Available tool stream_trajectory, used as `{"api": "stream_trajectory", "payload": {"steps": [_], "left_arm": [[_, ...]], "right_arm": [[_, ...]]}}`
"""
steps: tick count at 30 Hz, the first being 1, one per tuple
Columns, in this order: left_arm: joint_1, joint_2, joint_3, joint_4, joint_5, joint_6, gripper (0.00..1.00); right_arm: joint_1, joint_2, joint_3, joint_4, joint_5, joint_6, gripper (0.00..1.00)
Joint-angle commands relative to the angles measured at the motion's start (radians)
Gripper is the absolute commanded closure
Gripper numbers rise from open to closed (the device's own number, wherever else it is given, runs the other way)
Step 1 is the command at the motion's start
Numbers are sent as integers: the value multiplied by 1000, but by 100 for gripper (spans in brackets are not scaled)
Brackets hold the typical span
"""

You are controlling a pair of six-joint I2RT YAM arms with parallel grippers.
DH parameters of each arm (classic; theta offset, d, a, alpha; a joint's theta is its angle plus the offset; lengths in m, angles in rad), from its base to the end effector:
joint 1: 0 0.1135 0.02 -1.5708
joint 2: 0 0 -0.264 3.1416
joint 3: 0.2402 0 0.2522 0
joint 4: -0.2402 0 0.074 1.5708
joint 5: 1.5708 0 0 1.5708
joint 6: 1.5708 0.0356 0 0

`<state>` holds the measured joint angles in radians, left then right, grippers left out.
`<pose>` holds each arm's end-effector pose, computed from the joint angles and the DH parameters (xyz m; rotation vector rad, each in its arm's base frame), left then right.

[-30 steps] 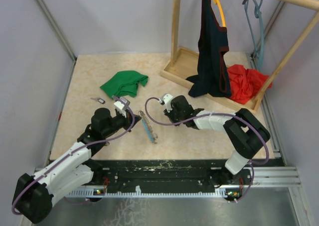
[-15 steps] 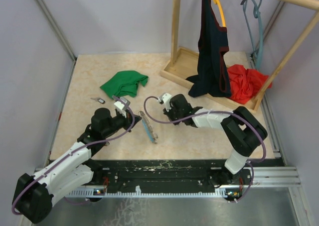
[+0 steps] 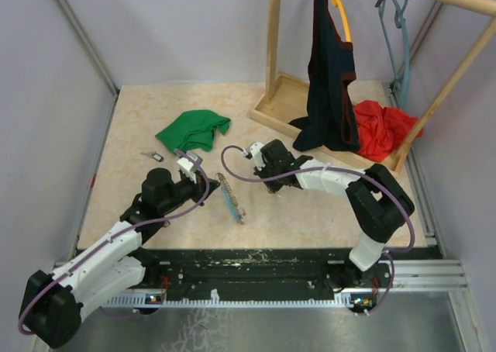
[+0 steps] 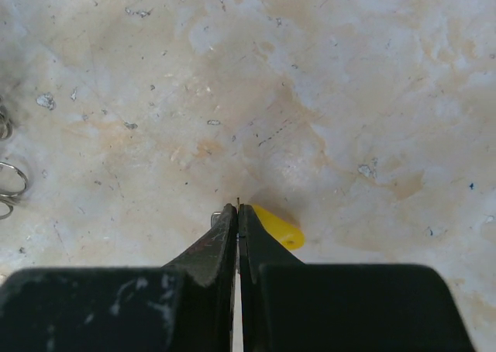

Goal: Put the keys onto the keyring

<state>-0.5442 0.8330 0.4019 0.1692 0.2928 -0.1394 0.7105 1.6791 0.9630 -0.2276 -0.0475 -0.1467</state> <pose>0.1610 -0.1095 0.2330 0.5847 1.7940 -0.7426 0.2544 0.2211 0.1717 -1.0722 2.2995 0.2867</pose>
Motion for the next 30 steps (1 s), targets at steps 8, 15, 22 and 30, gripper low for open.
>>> {"api": "stream_trajectory", "payload": {"steps": [8,15,22,30], "left_arm": [[-2,-2,33,-4,19,1,100],[-4,0,36,-13,16,6,100],[-4,-5,39,-22,11,7,100],[-5,-5,36,-15,20,4,100]], "right_arm": [[-8,116,286,-436,75,7,100],[-1,229,412,-534,88,-9,100],[8,282,486,-552,75,-13,88],[9,121,383,-424,24,-2,74]]}}
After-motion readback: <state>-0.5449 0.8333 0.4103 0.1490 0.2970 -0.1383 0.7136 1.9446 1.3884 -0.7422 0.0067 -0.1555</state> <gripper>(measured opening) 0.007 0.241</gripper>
